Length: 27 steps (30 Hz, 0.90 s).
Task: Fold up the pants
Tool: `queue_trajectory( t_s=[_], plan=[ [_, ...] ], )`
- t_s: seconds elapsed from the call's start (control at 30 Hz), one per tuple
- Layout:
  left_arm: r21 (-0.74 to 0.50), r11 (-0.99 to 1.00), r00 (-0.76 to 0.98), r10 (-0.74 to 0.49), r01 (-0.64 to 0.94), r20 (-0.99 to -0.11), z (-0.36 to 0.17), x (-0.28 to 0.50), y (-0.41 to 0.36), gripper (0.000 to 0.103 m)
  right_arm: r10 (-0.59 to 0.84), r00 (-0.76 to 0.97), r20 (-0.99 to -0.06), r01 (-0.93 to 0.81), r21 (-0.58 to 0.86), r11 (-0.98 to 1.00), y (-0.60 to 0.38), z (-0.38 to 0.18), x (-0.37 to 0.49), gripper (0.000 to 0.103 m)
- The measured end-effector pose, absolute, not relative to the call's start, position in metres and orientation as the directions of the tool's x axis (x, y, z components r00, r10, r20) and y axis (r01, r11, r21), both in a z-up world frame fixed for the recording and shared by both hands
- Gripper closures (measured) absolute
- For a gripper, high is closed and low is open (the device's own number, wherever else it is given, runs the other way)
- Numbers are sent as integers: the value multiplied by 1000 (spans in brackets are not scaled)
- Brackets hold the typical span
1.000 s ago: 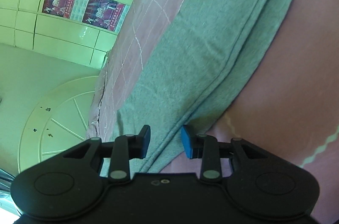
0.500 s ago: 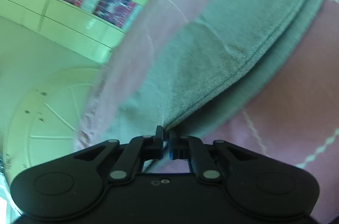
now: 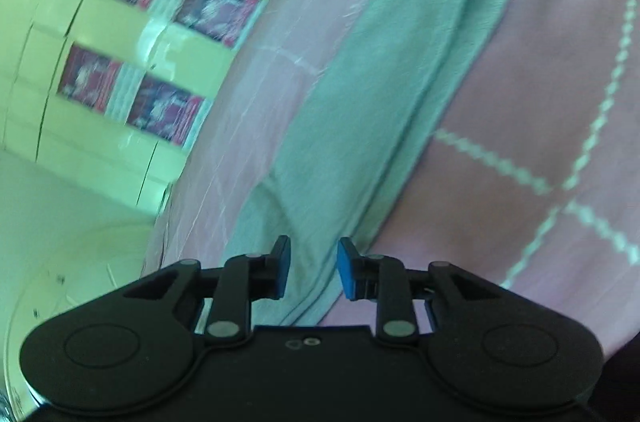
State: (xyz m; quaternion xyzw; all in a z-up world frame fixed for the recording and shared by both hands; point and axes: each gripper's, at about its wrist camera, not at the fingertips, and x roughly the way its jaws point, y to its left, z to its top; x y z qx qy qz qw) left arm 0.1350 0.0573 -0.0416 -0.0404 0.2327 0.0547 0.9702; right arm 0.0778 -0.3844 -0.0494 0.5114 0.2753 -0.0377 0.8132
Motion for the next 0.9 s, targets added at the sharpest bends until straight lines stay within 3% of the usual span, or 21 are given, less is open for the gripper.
queue_trajectory(
  t_s=[0.1, 0.23, 0.3, 0.43, 0.53, 0.63, 0.7, 0.9],
  plan=[
    [6, 992, 810, 106, -125, -577, -66, 154, 50, 0, 207, 845, -494, 362, 811, 459, -388, -62, 86, 90],
    [41, 992, 812, 119, -116, -572, -66, 155, 44, 0, 170, 848, -502, 368, 789, 492, -394, -66, 93, 91],
    [41, 992, 813, 118, -116, -570, -65, 154, 43, 0, 168, 836, -523, 383, 773, 505, -396, -66, 97, 103],
    [45, 992, 813, 123, -118, -569, -65, 153, 41, 0, 156, 875, -459, 308, 775, 552, -393, -45, 75, 103],
    [48, 992, 813, 124, -118, -568, -65, 153, 40, 0, 161, 838, -522, 364, 753, 549, -396, -59, 73, 103],
    [46, 992, 813, 121, -116, -570, -65, 153, 41, 0, 179, 842, -509, 375, 790, 485, -408, -66, 73, 103],
    [42, 993, 813, 118, -115, -570, -64, 152, 41, 0, 125, 862, -492, 375, 783, 495, -413, -59, 65, 88],
    [41, 993, 814, 118, -114, -569, -64, 152, 42, 0, -39, 886, -462, 437, 805, 400, -463, -63, 54, 86]
  ],
)
